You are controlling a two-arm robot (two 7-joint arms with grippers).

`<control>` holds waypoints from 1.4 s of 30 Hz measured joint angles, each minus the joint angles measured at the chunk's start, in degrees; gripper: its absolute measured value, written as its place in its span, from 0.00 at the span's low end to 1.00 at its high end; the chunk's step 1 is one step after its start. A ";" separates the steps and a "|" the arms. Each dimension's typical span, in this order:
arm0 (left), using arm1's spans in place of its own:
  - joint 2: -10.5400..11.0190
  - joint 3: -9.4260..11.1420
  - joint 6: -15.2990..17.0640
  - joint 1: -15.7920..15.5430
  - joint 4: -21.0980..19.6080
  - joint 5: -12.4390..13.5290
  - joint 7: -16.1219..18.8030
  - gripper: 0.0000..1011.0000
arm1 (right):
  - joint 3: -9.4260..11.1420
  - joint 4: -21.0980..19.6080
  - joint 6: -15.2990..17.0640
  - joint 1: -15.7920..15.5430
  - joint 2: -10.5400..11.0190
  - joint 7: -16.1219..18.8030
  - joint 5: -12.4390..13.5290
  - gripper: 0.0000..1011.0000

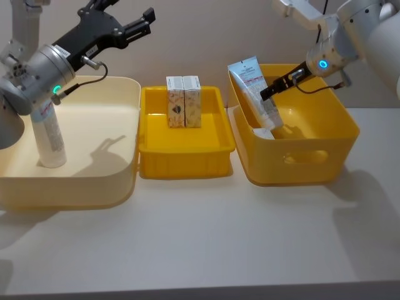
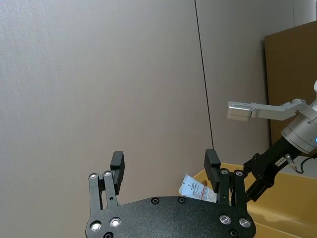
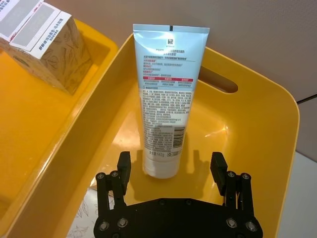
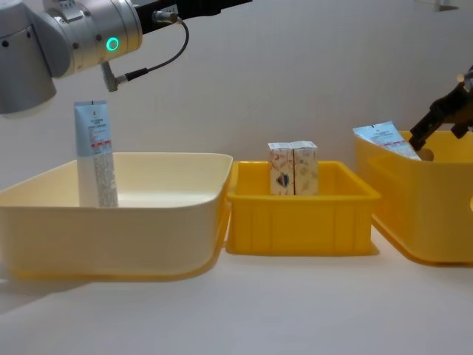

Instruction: Bimanual collaborative sorting of washing and personal care products

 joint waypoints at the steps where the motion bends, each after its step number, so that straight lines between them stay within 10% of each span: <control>1: 0.00 0.00 0.00 0.00 0.00 0.00 0.00 0.99 | -0.06 0.40 -0.21 0.19 -0.07 0.01 0.09 0.99; 42: 0.00 0.00 0.00 0.00 0.00 0.00 0.00 0.99 | -0.67 3.42 -1.36 1.61 -0.68 0.03 0.76 0.99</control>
